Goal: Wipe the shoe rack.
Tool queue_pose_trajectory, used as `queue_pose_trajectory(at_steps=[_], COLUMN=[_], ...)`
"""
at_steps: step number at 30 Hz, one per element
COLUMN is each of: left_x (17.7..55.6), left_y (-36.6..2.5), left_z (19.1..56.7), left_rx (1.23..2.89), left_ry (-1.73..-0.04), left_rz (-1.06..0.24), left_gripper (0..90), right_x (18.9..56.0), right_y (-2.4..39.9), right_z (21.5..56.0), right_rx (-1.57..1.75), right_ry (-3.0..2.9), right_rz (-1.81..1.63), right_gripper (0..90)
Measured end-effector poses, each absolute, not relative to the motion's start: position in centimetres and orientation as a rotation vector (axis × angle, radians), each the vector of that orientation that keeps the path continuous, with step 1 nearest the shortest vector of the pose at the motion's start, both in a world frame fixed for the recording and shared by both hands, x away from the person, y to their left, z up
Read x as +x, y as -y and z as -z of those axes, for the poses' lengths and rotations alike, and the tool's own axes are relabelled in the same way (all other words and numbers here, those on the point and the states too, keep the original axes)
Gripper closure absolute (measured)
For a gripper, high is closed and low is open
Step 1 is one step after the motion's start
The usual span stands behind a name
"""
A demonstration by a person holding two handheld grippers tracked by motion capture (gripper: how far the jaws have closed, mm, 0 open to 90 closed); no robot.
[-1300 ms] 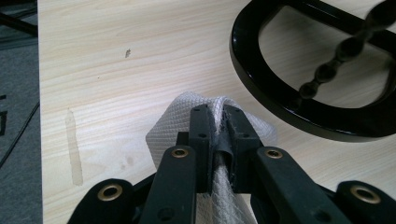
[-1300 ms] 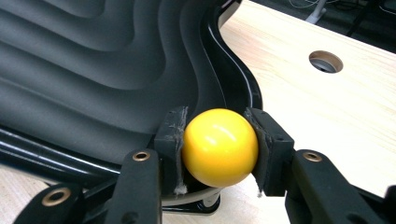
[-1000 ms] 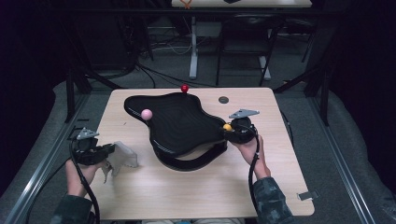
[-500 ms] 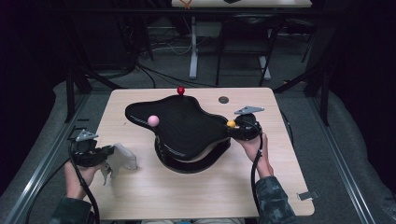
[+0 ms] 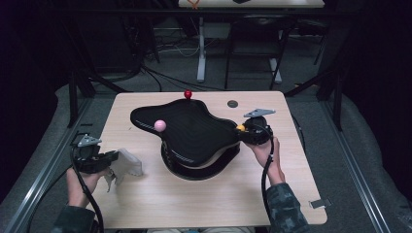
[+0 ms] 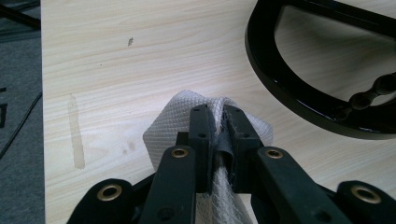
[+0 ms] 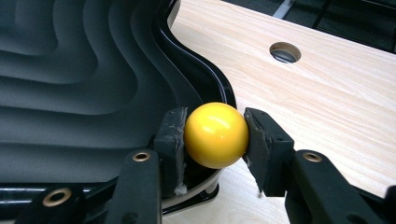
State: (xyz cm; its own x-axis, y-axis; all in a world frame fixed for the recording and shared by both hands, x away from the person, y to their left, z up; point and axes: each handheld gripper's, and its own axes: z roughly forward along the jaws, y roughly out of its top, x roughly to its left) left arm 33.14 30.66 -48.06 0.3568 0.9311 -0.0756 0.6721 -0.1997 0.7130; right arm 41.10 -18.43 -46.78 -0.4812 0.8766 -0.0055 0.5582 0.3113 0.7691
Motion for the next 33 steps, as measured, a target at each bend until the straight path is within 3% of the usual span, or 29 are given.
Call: queue_pose_trajectory(at_steps=[29,33], left_x=[33.1,33.1], left_y=[-30.6,-30.7], left_z=[48.0,48.0], left_rx=[1.957,1.951], left_ry=[-1.387,-1.390], left_rz=[-0.494,-0.495], left_gripper=[82.1,82.1], right_x=[44.3,44.5], right_y=[20.7,21.0], right_z=[46.6,46.4], right_rx=[1.303,1.348], right_ry=[-2.164,-2.150], right_rz=[-0.990,-1.000], right_gripper=[59.1,53.5])
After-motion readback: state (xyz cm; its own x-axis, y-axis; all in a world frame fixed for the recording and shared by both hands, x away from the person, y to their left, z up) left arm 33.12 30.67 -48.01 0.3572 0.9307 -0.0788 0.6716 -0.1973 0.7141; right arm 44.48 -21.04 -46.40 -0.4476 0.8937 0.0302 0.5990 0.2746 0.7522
